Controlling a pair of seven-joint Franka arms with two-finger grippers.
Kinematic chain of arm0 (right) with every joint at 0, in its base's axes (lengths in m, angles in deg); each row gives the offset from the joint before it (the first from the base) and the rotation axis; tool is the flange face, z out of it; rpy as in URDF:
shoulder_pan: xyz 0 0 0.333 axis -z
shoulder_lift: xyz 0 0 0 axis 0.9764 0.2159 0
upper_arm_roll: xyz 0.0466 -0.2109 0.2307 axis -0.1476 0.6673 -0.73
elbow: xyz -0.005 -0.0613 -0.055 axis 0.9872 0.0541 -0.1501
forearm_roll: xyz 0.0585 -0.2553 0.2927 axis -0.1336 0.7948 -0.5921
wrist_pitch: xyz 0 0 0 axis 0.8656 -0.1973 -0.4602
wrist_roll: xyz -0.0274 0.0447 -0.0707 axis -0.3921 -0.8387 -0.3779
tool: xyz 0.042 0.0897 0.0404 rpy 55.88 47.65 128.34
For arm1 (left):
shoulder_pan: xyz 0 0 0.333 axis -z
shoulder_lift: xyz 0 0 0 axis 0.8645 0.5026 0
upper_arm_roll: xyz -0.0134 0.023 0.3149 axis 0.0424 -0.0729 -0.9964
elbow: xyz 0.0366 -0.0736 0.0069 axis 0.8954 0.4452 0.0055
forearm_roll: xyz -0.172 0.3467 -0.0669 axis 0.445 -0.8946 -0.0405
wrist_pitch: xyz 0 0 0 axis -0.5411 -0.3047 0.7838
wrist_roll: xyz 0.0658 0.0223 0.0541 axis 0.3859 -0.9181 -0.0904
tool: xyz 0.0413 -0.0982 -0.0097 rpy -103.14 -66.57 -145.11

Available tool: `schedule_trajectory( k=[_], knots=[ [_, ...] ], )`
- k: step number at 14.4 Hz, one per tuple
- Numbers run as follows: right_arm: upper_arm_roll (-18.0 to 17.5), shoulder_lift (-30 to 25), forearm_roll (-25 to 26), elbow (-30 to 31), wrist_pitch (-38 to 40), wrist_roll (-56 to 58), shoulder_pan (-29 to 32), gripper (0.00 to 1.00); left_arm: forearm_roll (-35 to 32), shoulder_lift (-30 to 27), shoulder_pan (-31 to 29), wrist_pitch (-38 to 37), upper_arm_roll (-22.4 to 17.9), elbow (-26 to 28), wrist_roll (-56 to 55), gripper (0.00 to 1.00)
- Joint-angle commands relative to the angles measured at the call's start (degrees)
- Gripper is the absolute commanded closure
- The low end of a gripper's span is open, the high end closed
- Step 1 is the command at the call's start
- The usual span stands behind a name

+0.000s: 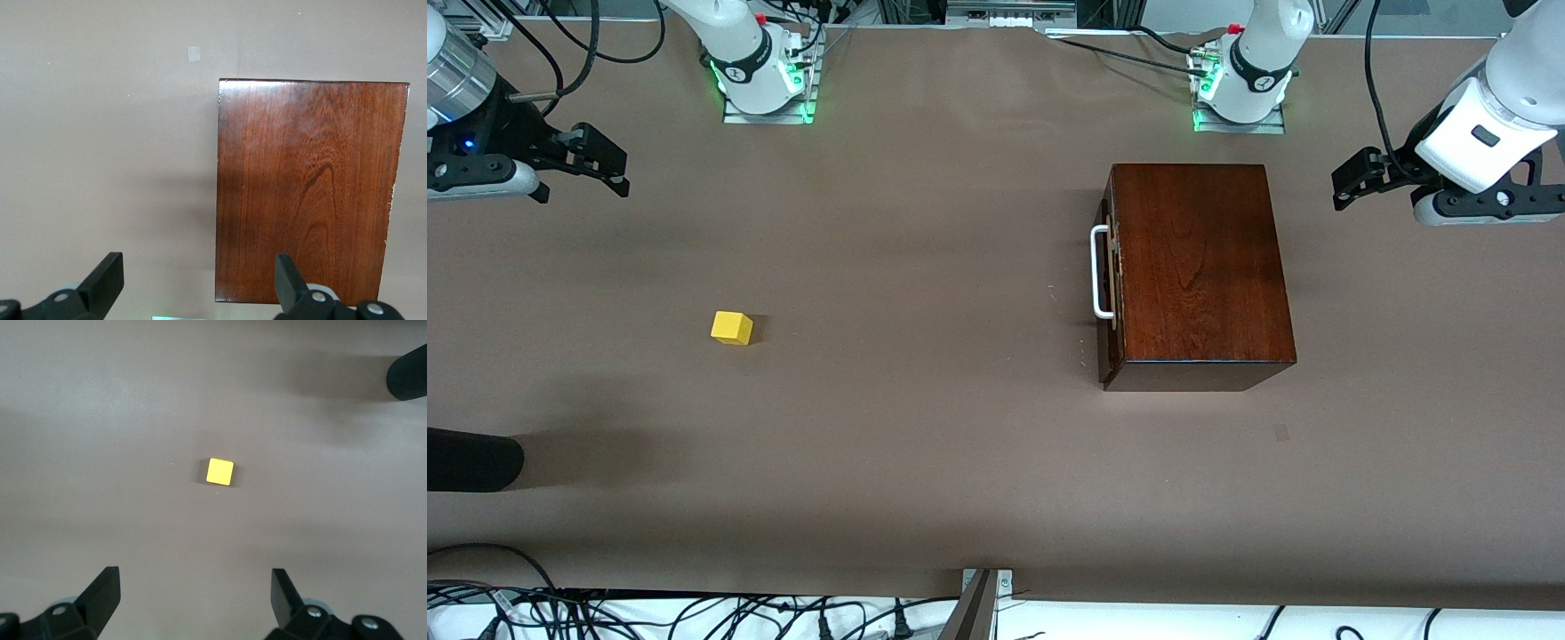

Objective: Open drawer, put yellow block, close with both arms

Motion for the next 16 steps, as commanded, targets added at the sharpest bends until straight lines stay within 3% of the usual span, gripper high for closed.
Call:
schedule_trajectory(
  k=[1,16],
  knots=[
    [-0.13,-0.39,0.38,0.56,-0.54,0.38,-0.19,0.0,0.49,-1.1,-0.38,-0.43,0.37,0.33,0.32,0.0],
    [-0.13,-0.04,0.38,0.56,-0.8,0.3,-0.19,0.0,0.58,0.38,-0.21,-0.43,0.38,-1.67,0.15,0.0]
  ],
)
